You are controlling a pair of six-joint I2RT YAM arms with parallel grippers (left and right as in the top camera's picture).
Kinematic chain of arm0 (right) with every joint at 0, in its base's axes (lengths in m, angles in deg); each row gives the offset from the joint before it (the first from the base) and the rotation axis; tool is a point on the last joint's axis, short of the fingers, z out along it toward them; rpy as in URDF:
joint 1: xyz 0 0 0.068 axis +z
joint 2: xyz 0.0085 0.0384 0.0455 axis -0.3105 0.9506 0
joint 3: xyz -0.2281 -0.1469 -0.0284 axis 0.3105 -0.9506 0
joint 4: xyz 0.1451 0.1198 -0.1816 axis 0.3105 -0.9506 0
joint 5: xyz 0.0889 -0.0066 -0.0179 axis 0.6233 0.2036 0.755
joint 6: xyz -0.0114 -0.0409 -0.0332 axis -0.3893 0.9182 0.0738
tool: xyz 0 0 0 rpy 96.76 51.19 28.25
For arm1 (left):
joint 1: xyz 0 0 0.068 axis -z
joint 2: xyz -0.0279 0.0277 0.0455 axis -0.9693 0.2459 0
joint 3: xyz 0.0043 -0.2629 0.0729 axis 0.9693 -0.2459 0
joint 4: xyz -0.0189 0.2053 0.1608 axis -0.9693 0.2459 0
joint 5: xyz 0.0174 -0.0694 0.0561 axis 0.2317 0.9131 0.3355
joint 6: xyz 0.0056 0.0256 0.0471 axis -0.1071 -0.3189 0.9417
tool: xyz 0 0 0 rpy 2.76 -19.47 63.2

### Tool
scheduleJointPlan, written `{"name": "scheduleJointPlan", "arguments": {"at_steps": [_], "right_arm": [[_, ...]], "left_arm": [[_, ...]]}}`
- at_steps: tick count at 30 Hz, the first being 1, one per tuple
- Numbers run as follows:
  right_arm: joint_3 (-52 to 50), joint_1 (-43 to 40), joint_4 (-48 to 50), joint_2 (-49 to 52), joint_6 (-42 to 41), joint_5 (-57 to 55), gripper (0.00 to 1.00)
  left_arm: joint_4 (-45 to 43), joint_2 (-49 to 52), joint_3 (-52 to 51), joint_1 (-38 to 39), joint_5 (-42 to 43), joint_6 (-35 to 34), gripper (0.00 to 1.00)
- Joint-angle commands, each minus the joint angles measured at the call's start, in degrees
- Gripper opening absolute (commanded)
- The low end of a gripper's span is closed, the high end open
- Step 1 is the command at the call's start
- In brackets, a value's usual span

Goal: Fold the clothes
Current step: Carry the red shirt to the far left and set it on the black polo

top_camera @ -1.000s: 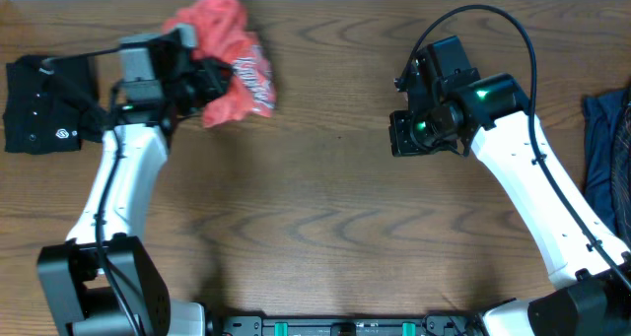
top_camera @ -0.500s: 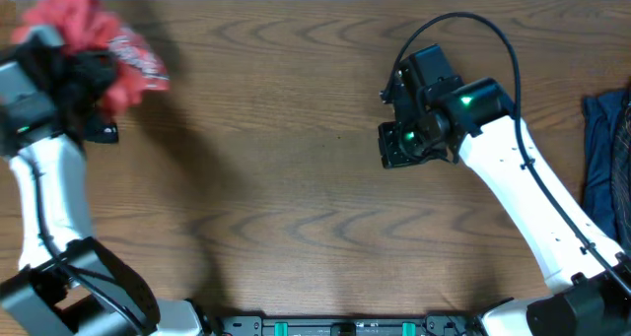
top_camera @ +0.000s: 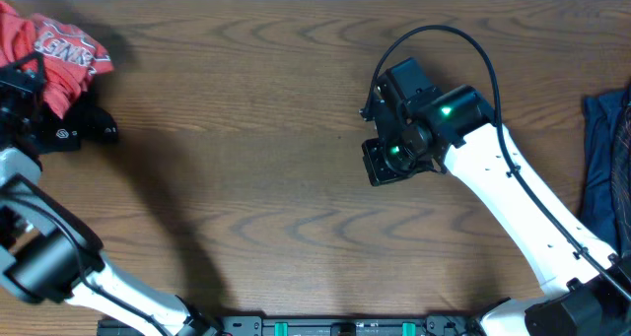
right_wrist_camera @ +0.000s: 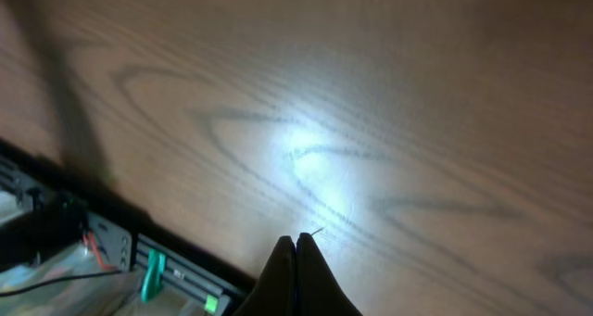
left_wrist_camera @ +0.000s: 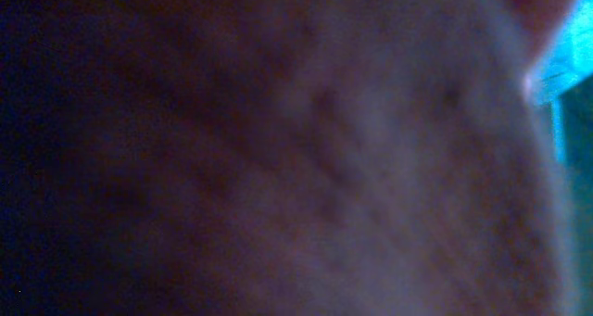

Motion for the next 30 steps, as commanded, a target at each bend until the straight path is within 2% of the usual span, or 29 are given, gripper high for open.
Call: {"name": "scheduleJointPlan", "arguments": {"at_steps": [1, 12, 21, 27, 28, 30], "right_arm": [[0.15, 0.48, -0.63, 0.13, 0.90, 2.25, 0.01], [0.15, 0.48, -1.03, 0.13, 0.87, 5.01, 0.01], [0.15, 0.48, -0.92, 0.13, 0.87, 5.99, 0.01], [0.15, 0.48, -0.98, 0.13, 0.90, 6.19, 0.01], [0.15, 0.48, -1.03, 0.13, 0.90, 6.21, 0.01], [0.15, 0.48, -1.40, 0.13, 0.90, 6.19, 0.01]], "left_arm": [[-1.75, 5.16, 5.79, -0.09, 7.52, -6.38, 0.06], [-1.31, 8.02, 8.70, -2.01, 1.90, -3.67, 0.06], [12.41, 8.02, 8.70, -5.01, 0.17, 3.45, 0.06], [18.18, 8.02, 8.70, -5.09, -1.38, 3.85, 0.06], [18.78, 8.02, 8.70, -5.09, -1.60, 3.78, 0.13], [19.87, 8.02, 8.70, -5.09, -1.88, 3.80, 0.63]]}}
